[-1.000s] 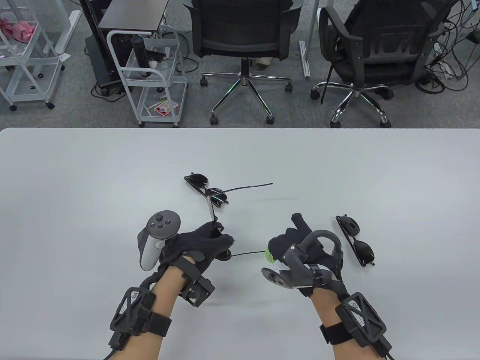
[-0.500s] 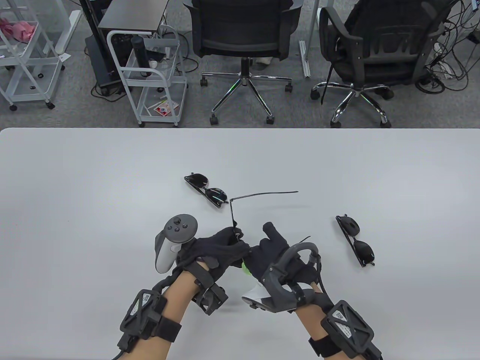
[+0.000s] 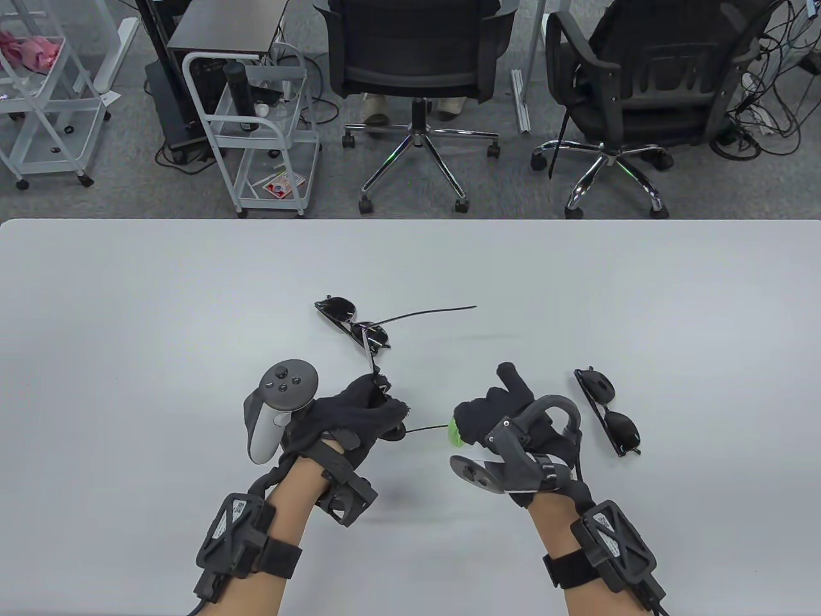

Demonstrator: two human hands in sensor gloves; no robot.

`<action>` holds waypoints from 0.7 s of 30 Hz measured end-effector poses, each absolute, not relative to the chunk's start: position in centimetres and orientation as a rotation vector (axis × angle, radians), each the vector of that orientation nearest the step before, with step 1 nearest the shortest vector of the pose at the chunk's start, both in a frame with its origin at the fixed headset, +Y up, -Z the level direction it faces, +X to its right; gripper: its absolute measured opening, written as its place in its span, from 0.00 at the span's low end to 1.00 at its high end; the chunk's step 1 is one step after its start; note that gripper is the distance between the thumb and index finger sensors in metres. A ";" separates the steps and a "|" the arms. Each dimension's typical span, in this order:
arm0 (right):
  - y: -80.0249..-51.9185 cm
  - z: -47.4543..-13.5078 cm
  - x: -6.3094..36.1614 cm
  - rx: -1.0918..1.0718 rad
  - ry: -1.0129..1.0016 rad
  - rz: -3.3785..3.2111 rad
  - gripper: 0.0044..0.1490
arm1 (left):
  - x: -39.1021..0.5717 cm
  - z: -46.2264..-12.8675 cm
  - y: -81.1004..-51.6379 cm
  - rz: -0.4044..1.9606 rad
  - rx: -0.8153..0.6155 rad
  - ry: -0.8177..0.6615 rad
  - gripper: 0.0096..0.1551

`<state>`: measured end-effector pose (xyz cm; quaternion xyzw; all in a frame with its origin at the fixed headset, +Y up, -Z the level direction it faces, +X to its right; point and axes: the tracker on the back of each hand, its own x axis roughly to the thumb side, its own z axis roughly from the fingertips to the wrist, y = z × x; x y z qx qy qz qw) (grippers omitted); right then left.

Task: Dust sunglasses

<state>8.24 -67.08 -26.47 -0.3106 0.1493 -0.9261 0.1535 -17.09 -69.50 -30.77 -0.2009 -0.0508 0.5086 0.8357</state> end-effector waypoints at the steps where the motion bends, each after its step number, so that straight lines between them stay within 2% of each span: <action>1: -67.3 -26.7 8.5 -0.867 0.398 -2.653 0.28 | -17.3 -30.8 -69.4 1.067 -0.416 -0.103 0.59; 5: -67.7 -27.0 8.5 -0.839 0.261 -2.719 0.28 | -17.3 -30.8 -69.5 0.991 -0.414 -0.111 0.59; 9: -67.2 -26.5 8.4 -0.838 0.358 -2.669 0.30 | -17.0 -30.5 -69.4 0.910 -0.424 -0.132 0.59; 15: -64.1 -25.5 9.7 -0.783 0.571 -2.853 0.30 | -17.7 -30.8 -69.4 0.870 -0.385 -0.089 0.59; 17: -63.6 -25.5 10.4 -0.689 0.516 -2.876 0.30 | -18.3 -30.9 -69.6 0.871 -0.374 -0.060 0.59; 21: -65.3 -26.9 11.6 -0.569 0.123 -2.942 0.30 | -19.5 -31.2 -69.9 0.900 -0.346 -0.008 0.59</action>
